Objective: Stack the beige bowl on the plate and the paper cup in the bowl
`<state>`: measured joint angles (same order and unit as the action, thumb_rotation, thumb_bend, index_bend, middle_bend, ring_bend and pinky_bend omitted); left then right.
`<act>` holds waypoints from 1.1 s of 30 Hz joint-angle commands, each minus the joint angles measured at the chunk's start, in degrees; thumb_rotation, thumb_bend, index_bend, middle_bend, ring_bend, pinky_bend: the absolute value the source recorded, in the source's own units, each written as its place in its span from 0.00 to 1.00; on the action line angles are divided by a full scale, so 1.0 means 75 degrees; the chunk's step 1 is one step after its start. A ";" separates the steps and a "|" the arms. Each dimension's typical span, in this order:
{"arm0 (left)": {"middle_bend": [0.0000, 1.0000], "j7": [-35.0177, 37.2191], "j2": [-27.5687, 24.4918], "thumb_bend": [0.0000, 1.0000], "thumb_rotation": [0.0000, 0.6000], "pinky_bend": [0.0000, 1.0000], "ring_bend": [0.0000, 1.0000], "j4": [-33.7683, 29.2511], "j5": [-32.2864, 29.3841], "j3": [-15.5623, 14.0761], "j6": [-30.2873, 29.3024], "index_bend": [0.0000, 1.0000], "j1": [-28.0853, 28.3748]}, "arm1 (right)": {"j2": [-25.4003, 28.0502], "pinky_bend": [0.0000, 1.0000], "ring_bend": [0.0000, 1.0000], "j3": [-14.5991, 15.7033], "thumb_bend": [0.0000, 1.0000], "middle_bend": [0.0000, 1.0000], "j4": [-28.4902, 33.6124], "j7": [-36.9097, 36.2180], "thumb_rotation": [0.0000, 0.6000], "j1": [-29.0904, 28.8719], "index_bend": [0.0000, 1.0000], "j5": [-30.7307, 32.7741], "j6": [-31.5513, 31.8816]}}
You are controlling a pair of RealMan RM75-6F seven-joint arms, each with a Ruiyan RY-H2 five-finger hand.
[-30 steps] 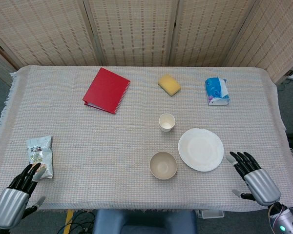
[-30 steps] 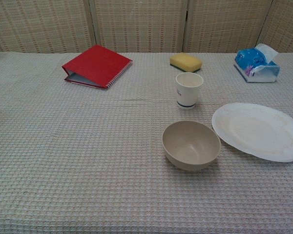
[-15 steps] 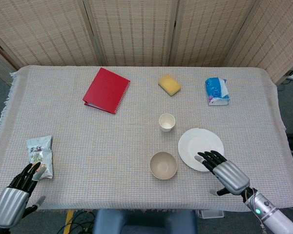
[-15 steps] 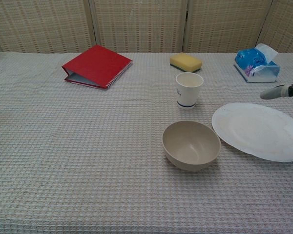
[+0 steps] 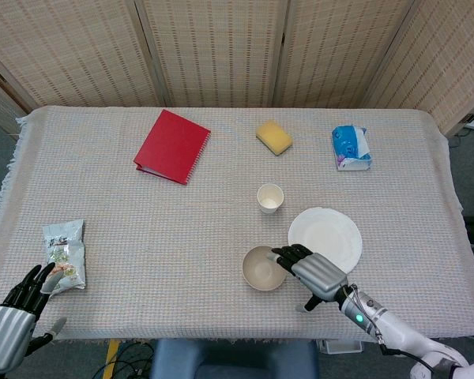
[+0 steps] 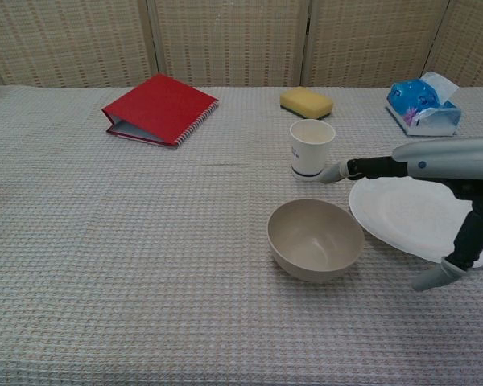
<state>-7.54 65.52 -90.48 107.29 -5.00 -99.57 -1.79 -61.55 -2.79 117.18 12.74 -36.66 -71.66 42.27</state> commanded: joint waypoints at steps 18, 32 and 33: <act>0.07 0.0501 -0.0218 0.28 1.00 0.28 0.00 0.0057 -0.0018 0.0044 -0.0337 0.00 -0.0127 | -0.1856 0.00 0.00 -0.0262 0.04 0.00 -0.1325 0.0581 1.00 -0.1373 0.00 0.2404 -0.0202; 0.07 0.0549 -0.0243 0.28 1.00 0.28 0.00 0.0062 0.0038 0.0057 -0.0419 0.00 -0.0172 | -0.2141 0.00 0.00 -0.0024 0.12 0.02 -0.1555 0.0612 1.00 -0.1531 0.00 0.2494 0.0080; 0.07 0.0553 -0.0246 0.28 1.00 0.28 0.00 0.0064 0.0039 0.0058 -0.0423 0.00 -0.0175 | -0.2171 0.00 0.00 -0.0018 0.13 0.03 -0.1578 0.0604 1.00 -0.1526 0.00 0.2490 0.0114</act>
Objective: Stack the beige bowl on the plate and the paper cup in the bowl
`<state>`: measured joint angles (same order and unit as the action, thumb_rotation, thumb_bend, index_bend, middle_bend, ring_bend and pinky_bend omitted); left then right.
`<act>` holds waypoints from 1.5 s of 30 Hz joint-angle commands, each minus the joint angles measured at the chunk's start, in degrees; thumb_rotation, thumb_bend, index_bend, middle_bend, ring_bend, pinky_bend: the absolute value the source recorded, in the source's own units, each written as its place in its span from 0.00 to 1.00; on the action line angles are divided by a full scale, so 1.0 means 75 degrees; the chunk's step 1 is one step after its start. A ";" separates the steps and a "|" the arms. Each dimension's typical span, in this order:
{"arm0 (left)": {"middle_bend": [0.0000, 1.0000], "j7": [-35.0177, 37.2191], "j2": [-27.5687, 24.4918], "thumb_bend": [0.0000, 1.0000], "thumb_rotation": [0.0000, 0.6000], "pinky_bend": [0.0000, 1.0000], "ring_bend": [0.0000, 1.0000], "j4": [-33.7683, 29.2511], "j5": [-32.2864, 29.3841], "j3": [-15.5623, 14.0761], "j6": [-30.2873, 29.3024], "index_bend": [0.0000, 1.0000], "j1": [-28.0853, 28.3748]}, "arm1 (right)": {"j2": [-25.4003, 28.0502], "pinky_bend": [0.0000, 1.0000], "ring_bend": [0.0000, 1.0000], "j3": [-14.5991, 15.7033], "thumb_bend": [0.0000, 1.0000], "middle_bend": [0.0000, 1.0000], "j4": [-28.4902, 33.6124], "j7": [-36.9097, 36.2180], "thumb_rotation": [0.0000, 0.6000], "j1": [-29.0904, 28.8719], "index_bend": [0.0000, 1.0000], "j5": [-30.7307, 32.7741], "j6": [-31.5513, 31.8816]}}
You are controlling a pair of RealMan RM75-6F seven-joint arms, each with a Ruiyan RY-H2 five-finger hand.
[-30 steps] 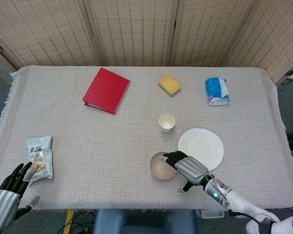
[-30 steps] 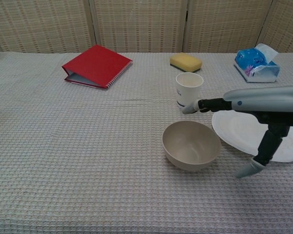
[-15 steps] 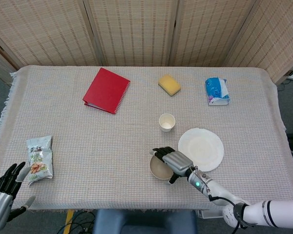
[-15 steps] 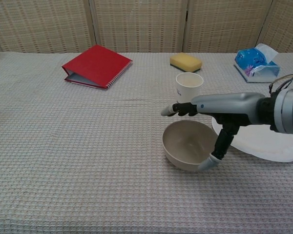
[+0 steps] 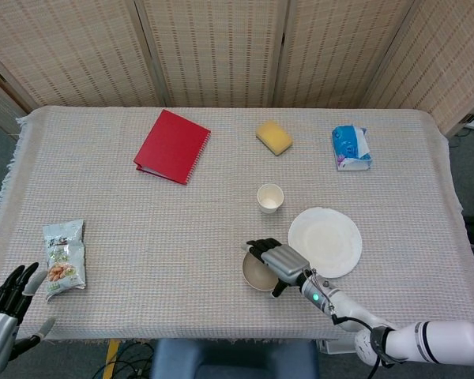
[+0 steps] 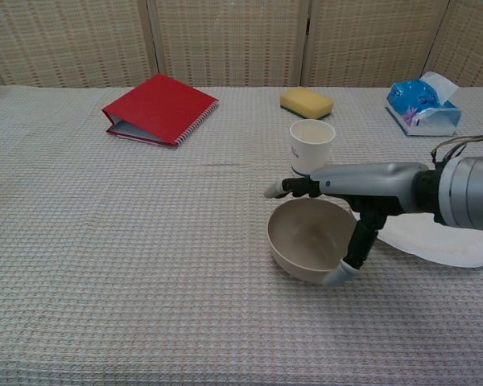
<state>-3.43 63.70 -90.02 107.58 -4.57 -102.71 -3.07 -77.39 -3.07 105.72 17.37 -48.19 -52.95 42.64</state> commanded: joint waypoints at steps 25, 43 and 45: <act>0.07 -0.0417 0.0166 0.28 1.00 0.28 0.00 -0.0012 -0.0025 0.0046 0.0274 0.00 0.0036 | 0.1782 0.05 0.08 0.0081 0.25 0.17 0.1258 -0.0393 1.00 0.0660 0.11 -0.1048 0.1142; 0.07 -0.1189 0.0507 0.28 1.00 0.29 0.00 -0.0099 0.0010 0.0012 0.0821 0.00 0.0193 | 0.2905 0.05 0.08 0.0357 0.25 0.14 -0.0242 -0.2804 1.00 0.1539 0.11 -0.2462 0.0503; 0.07 -0.1179 0.0504 0.28 1.00 0.29 0.00 -0.0095 -0.0011 0.0021 0.0821 0.00 0.0198 | 0.2737 0.05 0.08 0.0374 0.25 0.13 -0.0572 -0.2959 1.00 0.1565 0.11 -0.2529 0.0396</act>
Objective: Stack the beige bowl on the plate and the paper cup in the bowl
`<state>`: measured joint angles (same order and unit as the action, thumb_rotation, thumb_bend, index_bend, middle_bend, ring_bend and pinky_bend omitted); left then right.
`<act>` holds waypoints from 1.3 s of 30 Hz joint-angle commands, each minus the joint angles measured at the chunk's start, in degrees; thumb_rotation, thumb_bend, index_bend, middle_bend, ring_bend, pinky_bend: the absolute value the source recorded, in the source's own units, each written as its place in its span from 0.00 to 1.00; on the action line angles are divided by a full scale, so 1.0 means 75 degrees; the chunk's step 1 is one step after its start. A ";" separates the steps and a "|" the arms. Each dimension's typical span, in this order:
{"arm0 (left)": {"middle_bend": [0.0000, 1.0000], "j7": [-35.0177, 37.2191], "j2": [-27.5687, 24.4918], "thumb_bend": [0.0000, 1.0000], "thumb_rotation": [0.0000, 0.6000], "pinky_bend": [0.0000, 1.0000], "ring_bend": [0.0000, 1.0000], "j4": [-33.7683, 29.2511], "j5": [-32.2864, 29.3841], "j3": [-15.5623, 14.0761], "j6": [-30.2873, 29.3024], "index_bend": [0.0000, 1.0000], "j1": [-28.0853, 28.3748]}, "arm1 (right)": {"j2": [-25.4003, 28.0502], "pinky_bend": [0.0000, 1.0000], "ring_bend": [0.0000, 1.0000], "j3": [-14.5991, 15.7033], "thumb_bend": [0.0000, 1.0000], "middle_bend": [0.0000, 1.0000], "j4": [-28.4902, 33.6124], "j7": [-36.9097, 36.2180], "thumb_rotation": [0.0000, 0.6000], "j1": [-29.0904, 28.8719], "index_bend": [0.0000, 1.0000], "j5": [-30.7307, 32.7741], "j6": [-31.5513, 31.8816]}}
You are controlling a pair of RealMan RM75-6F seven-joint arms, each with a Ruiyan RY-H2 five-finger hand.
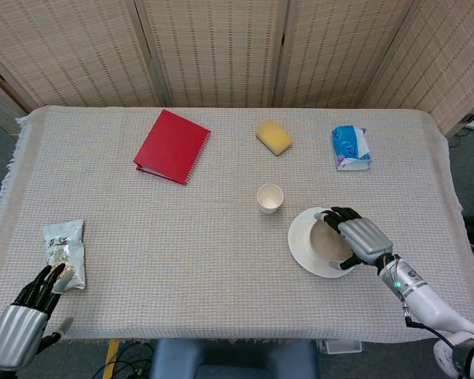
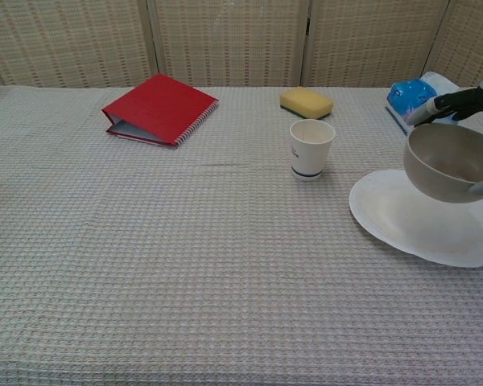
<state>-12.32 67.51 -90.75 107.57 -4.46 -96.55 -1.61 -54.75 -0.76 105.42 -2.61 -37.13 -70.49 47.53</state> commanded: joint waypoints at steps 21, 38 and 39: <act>0.07 0.0125 -0.0055 0.28 1.00 0.29 0.00 0.0010 -0.0070 0.0007 -0.0077 0.00 0.0002 | -0.1454 0.04 0.06 -0.0061 0.14 0.00 -0.2258 -0.1174 1.00 -0.0017 0.00 -0.0453 -0.1105; 0.07 -0.0003 0.0009 0.28 1.00 0.28 0.00 -0.0010 -0.0090 -0.0006 0.0038 0.00 0.0039 | -0.0076 0.00 0.00 -0.0558 0.10 0.00 -0.0992 -0.2932 1.00 0.0525 0.00 -0.1386 0.0180; 0.07 -0.0012 0.0017 0.28 1.00 0.28 0.00 -0.0014 -0.0092 -0.0007 0.0061 0.00 0.0050 | -0.0126 0.00 0.00 -0.0603 0.11 0.00 -0.1037 -0.3106 1.00 0.0555 0.00 -0.1522 0.0347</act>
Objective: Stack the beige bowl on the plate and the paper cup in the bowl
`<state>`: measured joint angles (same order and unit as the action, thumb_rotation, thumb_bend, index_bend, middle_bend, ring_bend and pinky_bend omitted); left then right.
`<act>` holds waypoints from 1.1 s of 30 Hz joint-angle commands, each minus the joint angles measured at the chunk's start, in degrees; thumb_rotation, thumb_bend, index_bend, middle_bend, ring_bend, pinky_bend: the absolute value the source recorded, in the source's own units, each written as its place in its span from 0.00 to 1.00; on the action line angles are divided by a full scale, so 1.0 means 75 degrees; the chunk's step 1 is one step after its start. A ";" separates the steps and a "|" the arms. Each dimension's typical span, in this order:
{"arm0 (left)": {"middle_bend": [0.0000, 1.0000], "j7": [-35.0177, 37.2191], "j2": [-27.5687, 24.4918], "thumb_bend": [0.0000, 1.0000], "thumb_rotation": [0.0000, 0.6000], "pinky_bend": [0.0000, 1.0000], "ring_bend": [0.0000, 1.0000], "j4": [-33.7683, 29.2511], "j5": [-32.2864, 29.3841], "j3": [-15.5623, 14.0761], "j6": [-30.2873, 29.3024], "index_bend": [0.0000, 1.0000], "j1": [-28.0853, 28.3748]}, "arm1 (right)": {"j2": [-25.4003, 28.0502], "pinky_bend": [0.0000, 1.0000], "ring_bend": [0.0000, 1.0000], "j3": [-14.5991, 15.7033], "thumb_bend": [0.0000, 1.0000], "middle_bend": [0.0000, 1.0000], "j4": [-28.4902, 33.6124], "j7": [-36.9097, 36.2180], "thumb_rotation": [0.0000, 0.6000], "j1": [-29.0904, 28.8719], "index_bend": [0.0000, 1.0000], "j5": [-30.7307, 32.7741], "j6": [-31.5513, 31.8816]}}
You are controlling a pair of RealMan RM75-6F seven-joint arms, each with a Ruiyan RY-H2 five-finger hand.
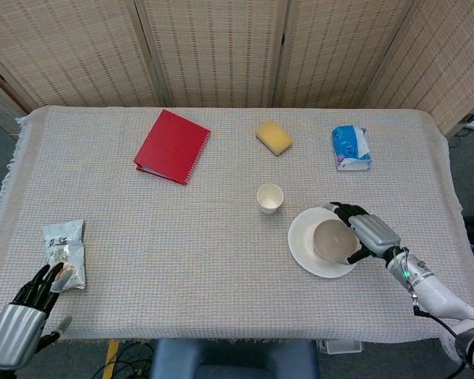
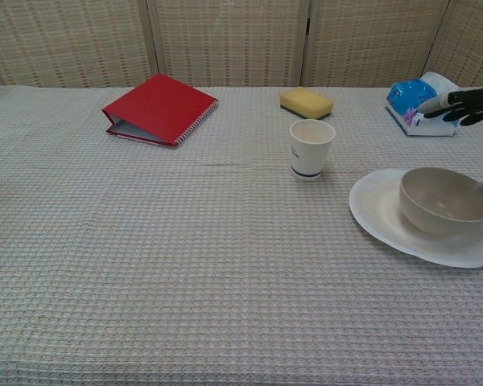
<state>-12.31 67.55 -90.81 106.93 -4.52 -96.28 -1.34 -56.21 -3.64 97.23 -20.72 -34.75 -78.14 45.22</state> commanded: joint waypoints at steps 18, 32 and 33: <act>0.07 0.0535 -0.0194 0.28 1.00 0.28 0.00 0.0023 -0.0234 0.0050 -0.0053 0.00 0.0036 | -0.1454 0.00 0.00 -0.1170 0.10 0.00 -0.0411 0.1409 1.00 -0.1346 0.01 0.1911 -0.0637; 0.07 0.1237 -0.0409 0.28 1.00 0.28 0.00 0.0065 -0.0850 0.0259 0.0213 0.00 0.0204 | -0.2353 0.00 0.00 -0.0737 0.10 0.00 -0.0980 0.5293 1.00 -0.3728 0.01 0.6207 -0.0572; 0.07 0.1265 -0.0418 0.28 1.00 0.28 0.00 0.0067 -0.0875 0.0269 0.0221 0.00 0.0210 | -0.2460 0.00 0.00 -0.0701 0.10 0.00 -0.1078 0.5407 1.00 -0.3831 0.01 0.6395 -0.0560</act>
<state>-2.99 64.51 -90.35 100.53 -2.60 -94.72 0.17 -71.81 -10.18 91.54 16.08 -60.05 -34.49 40.47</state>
